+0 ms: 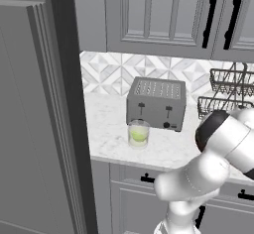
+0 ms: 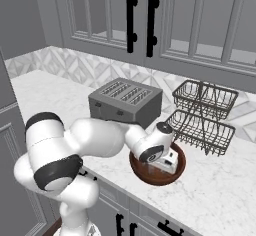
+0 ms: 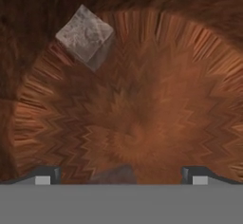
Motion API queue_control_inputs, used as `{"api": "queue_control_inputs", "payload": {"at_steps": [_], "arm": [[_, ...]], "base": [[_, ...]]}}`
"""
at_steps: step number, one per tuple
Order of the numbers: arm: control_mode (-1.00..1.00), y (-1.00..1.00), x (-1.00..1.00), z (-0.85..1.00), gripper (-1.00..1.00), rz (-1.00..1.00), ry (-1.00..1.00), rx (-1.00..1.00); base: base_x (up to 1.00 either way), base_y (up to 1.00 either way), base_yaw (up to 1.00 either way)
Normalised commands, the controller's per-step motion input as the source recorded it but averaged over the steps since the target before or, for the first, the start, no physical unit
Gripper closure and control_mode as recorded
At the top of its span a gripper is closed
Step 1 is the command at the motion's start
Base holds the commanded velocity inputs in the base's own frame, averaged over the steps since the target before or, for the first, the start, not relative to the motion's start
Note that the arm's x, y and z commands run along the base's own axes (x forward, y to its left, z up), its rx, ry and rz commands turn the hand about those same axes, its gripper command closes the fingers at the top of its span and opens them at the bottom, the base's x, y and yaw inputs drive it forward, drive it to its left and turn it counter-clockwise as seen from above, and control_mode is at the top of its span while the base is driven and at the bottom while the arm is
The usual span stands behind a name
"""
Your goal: Grab a lemon wedge from the fridge and one ice cube from the ice bowl, and put them in the glass of lemonade.
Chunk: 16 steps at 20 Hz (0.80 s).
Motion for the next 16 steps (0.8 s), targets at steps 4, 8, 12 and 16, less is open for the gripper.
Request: {"api": "queue_control_inputs", "payload": {"at_steps": [4, 8, 12, 16], "arm": [[-1.0, 0.0, -0.27, 0.0, -1.0, 0.0, -0.01, 0.0], [-1.0, -0.02, -0.16, 0.09, -1.0, 0.0, -0.07, 0.07], [-1.0, -0.07, -0.25, 0.02, -1.0, 0.0, -0.02, 0.05], [-1.0, -0.04, -0.14, 0.0, -1.0, 0.0, -0.01, 0.01]], "base": [[0.0, 0.0, 0.0], [0.0, 0.0, 0.0], [0.0, 0.0, 0.0], [0.0, 0.0, 0.0]]}}
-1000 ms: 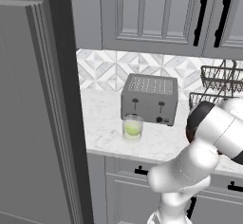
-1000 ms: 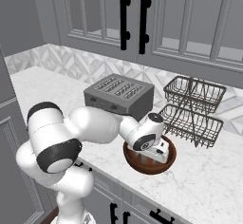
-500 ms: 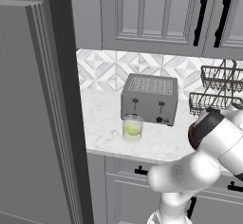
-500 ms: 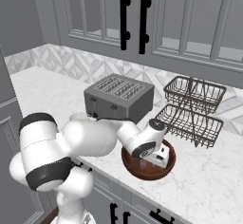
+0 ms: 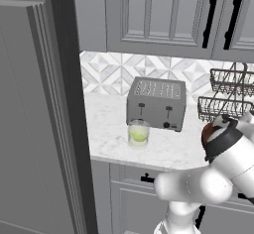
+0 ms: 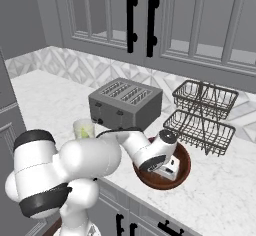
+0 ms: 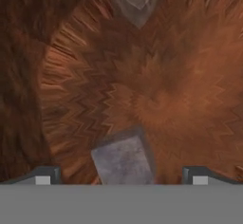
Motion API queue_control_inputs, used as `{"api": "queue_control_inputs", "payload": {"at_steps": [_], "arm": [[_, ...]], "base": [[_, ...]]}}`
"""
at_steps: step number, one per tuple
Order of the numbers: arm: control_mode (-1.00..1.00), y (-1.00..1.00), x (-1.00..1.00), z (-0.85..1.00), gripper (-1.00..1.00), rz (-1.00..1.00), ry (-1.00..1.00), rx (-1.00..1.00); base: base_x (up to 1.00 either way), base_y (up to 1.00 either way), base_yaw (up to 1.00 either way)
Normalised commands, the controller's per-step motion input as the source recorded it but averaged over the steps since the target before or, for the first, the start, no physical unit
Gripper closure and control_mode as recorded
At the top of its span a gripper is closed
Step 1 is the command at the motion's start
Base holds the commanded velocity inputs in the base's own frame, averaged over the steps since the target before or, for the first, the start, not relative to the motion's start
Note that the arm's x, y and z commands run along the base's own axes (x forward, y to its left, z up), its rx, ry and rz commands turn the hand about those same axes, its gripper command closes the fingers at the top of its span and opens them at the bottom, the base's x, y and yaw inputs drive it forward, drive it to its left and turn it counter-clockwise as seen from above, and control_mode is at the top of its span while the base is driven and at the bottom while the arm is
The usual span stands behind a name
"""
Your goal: Grab a lemon wedge from the fridge and one ice cube from the ice bowl, and put them in the glass of lemonade.
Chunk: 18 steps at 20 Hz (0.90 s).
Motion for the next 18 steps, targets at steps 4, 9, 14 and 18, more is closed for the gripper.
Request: {"api": "queue_control_inputs", "payload": {"at_steps": [4, 9, 14, 18], "arm": [[-1.0, -0.04, 0.0, -0.02, -1.0, 0.0, -0.03, 0.0], [-1.0, 0.0, 0.0, -0.03, -1.0, 0.0, -0.04, 0.0], [-1.0, 0.0, 0.0, -0.09, -1.0, 0.0, -0.03, 0.0], [-1.0, 0.0, 0.0, -0.25, -1.0, 0.0, -0.03, 0.0]], "base": [[0.0, 0.0, 0.0], [0.0, 0.0, 0.0], [0.0, 0.0, 0.0], [0.0, 0.0, 0.0]]}}
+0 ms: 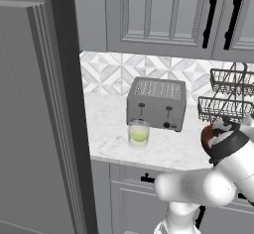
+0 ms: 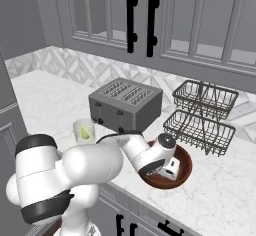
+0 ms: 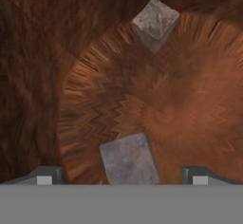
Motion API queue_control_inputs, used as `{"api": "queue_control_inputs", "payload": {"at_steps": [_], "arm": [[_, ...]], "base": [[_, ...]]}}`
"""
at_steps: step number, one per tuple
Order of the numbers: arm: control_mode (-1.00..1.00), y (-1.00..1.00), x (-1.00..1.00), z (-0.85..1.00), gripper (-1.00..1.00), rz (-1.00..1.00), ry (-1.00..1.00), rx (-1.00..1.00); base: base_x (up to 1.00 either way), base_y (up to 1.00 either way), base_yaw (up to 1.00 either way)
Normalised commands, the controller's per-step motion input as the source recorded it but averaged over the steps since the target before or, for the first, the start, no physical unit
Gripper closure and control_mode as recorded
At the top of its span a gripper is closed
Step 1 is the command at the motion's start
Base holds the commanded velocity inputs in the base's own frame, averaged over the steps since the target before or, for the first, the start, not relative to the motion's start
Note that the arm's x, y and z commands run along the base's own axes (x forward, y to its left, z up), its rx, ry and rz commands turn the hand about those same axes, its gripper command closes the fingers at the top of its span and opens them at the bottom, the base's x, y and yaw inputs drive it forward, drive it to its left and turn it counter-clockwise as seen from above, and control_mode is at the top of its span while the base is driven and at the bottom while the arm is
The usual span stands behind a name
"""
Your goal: Grab a lemon wedge from the fridge and one ice cube from the ice bowl, and put them in the glass of lemonade.
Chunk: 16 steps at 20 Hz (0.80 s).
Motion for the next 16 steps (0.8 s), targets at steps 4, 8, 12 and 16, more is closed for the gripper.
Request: {"api": "queue_control_inputs", "payload": {"at_steps": [4, 8, 12, 16], "arm": [[-1.0, -0.01, 0.0, -0.36, -1.0, 0.0, 0.0, -0.01], [-1.0, -0.01, 0.0, -0.41, -1.0, -0.01, 0.0, -0.03], [-1.0, 0.0, 0.0, -0.08, -1.0, 0.0, 0.0, 0.0], [-1.0, 0.0, -0.13, -0.01, -1.0, 0.0, 0.0, 0.0]], "base": [[0.0, 0.0, 0.0], [0.0, 0.0, 0.0], [0.0, 0.0, 0.0], [0.0, 0.0, 0.0]]}}
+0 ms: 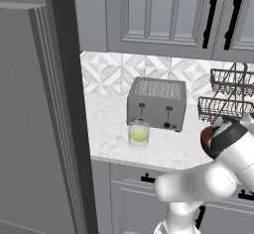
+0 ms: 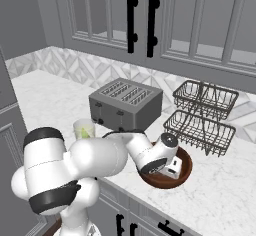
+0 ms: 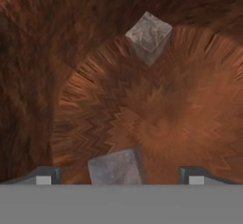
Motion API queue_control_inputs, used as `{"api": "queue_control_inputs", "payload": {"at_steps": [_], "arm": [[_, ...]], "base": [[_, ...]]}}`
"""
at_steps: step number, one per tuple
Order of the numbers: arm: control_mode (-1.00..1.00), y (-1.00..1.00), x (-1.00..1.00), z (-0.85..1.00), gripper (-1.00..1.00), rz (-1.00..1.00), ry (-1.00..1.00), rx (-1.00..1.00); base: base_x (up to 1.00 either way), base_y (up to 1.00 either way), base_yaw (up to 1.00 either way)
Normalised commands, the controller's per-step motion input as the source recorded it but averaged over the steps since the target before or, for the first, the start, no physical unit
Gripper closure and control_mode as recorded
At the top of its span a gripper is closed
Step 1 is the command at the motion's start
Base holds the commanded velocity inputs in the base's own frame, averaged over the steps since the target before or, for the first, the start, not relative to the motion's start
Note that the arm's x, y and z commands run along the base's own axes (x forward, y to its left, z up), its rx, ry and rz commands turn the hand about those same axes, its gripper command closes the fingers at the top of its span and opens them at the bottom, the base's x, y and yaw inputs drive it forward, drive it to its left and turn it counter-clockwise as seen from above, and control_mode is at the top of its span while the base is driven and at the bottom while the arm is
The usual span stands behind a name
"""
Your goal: Grab a lemon wedge from the fridge and one ice cube from the ice bowl, and put them in the glass of lemonade.
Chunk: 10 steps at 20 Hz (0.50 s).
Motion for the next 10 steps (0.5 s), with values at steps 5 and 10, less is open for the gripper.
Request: {"api": "queue_control_inputs", "payload": {"at_steps": [5, 10], "arm": [[-1.0, 0.0, -0.06, -0.09, -1.0, -0.06, 0.0, 0.0], [-1.0, 0.0, 0.02, -0.11, -1.0, -0.12, 0.02, 0.0]], "base": [[0.0, 0.0, 0.0], [0.0, 0.0, 0.0]]}}
